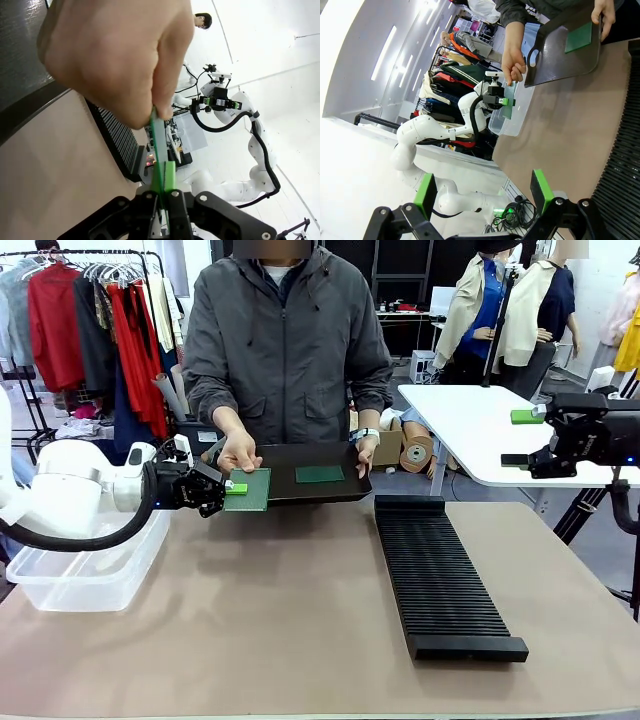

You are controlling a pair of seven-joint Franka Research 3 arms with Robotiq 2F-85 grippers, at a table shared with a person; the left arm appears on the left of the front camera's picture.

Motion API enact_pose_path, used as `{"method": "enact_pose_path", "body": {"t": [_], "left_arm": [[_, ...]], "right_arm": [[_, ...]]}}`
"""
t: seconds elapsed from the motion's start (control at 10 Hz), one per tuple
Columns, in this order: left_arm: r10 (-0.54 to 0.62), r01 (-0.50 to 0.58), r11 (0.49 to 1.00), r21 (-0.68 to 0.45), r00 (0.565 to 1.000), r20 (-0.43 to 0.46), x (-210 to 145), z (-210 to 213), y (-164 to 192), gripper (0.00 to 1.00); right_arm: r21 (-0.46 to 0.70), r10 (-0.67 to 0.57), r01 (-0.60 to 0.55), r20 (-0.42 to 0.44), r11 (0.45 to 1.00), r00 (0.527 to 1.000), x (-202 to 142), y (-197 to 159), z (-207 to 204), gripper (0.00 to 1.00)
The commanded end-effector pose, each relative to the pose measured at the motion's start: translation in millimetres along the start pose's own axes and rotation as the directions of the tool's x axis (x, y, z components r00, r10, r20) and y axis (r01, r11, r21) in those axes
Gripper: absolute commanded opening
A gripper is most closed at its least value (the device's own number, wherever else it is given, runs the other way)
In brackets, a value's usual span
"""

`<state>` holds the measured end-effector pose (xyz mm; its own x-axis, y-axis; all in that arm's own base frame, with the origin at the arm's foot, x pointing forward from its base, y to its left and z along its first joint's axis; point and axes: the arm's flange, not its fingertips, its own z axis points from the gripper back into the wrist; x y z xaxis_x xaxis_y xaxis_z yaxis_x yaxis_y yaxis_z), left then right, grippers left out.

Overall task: Sort PCBs into racks and boxes based on the side picked up.
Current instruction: Pick up the Blank PCB handed by the Human, then if the short side of the Blank PCB is picked up, insert it into the PCB Rack ; if the long side is picked up, place it in the Organizing box.

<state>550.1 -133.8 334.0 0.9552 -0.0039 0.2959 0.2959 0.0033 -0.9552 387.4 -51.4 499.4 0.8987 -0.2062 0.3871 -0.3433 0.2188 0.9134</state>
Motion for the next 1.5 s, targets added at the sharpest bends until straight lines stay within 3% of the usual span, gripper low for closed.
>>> {"method": "enact_pose_path", "body": {"t": [0.0,0.1,0.2,1.4], "left_arm": [[0.002,-0.002,1.0,-0.005,1.0,-0.003,2.3,-1.6,-2.2,0.0],[-0.006,0.006,0.999,0.054,1.0,0.004,2.0,-1.3,-2.5,0.0],[0.0,0.0,1.0,0.001,1.0,0.001,0.1,0.1,0.1,0.0],[0.0,0.0,1.0,0.001,1.0,0.001,0.1,0.1,0.1,0.0]], "right_arm": [[0.01,-0.019,0.019,0.005,1.0,1.0,1.1,3.5,-0.3,1.0],[0.01,-0.019,0.019,0.005,1.0,1.0,1.1,3.5,-0.3,1.0],[0.01,-0.019,0.019,0.005,1.0,1.0,1.1,3.5,-0.3,1.0],[0.01,-0.019,0.019,0.005,1.0,1.0,1.1,3.5,-0.3,1.0]]}}
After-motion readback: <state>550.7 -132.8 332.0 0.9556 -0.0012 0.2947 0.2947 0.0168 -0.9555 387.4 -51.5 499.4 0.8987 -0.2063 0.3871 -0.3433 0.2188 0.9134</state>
